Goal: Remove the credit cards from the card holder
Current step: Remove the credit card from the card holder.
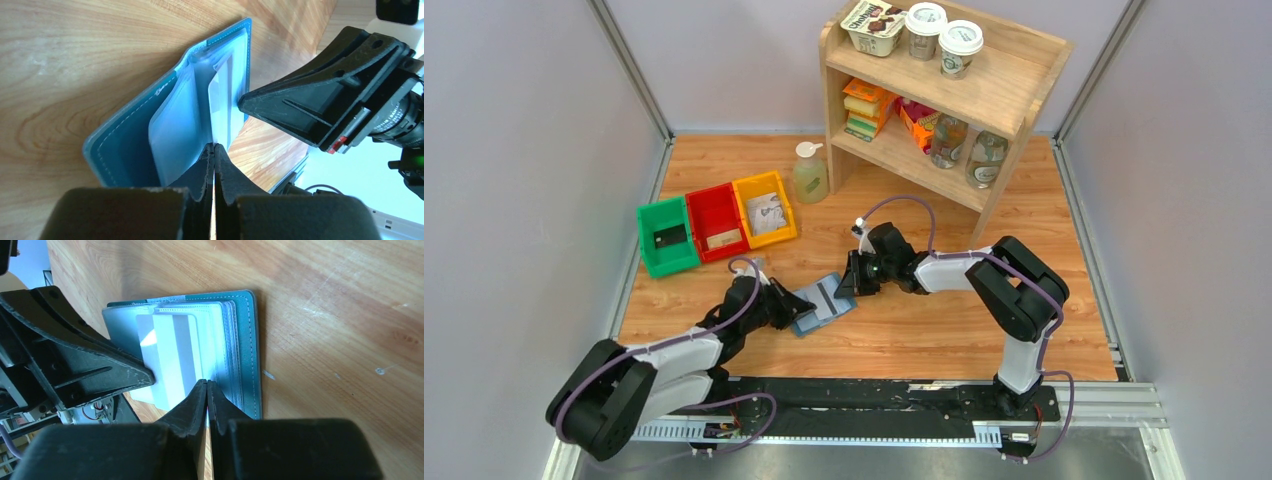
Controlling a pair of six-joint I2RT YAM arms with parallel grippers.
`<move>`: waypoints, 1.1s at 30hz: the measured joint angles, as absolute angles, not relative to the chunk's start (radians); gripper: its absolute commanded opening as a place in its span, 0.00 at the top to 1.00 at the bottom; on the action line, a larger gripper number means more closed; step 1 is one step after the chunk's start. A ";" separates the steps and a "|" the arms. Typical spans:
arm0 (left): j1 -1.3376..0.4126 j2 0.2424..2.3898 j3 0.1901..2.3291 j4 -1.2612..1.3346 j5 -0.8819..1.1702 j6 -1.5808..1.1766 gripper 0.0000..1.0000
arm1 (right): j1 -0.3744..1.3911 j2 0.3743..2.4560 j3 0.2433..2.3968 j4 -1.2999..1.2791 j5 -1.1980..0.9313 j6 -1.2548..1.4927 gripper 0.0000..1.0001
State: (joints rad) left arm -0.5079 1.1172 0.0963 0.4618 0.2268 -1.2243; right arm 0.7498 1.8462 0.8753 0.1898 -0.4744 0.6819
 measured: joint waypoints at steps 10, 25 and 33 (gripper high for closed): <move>-0.508 0.856 0.083 0.199 0.152 -1.221 0.87 | 0.749 1.848 0.875 0.192 -0.475 0.682 0.92; -0.508 0.954 0.070 0.274 0.141 -1.240 0.65 | 0.749 1.853 0.875 0.205 -0.478 0.684 0.93; -0.508 0.952 0.059 0.300 0.128 -1.258 0.83 | 0.749 1.853 0.872 0.210 -0.478 0.685 0.92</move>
